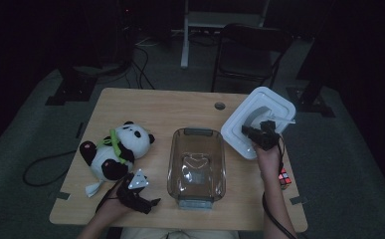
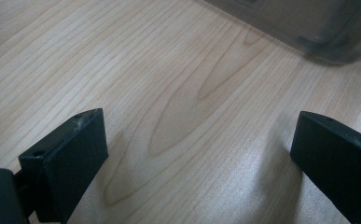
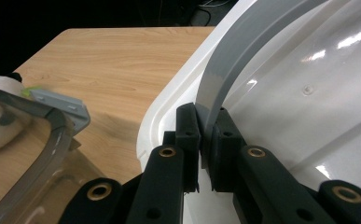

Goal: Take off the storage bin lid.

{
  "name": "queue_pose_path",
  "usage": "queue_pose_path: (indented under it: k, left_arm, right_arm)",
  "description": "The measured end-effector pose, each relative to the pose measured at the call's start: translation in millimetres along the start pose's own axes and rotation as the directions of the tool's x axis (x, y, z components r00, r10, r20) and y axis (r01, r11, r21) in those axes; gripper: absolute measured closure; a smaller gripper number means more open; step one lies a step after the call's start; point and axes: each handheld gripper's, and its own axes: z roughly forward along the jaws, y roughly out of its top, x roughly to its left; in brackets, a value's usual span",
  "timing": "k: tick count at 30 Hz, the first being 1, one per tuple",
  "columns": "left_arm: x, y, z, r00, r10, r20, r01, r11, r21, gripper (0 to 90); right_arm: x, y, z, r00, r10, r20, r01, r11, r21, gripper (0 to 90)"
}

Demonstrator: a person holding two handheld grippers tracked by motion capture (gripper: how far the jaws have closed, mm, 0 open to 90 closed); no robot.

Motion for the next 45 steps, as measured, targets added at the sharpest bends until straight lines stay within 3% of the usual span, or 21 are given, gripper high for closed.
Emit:
queue_pose_path:
  k: [8,21,29,34,40,45]
  left_arm:
    - [0.0,-0.1,0.1,1.0,-0.001,0.0,0.001,1.0,-0.002,4.4]
    - [-0.1,0.0,0.1,1.0,-0.001,0.0,0.001,1.0,-0.002,4.5]
    - [0.2,0.0,-0.1,1.0,-0.003,0.002,0.003,1.0,-0.002,4.4]
    - [-0.1,0.0,0.0,1.0,-0.002,0.001,0.002,1.0,-0.001,4.4]
    - [-0.1,0.0,0.1,1.0,-0.003,0.0,0.003,1.0,-0.002,4.4]
    - [0.0,0.0,0.0,1.0,0.0,0.0,0.0,1.0,0.0,4.5]
  right_arm:
    - [-0.2,-10.0,23.8,0.998,0.043,-0.047,-0.043,0.999,0.013,84.3]
    - [-5.9,-28.1,57.1,0.9954,0.078,-0.055,-0.073,0.993,0.093,84.2]
    - [-14.5,-35.3,68.8,0.9863,0.13,-0.102,-0.118,0.987,0.109,82.3]
    - [-16.7,-41.2,80.4,0.9849,0.14,-0.102,-0.123,0.98,0.158,77.4]
    - [-25.3,-49.1,87.9,0.9799,0.162,-0.117,-0.142,0.977,0.158,77.8]
    - [-27.9,-46.1,89.6,0.9814,0.156,-0.111,-0.137,0.977,0.163,75.9]
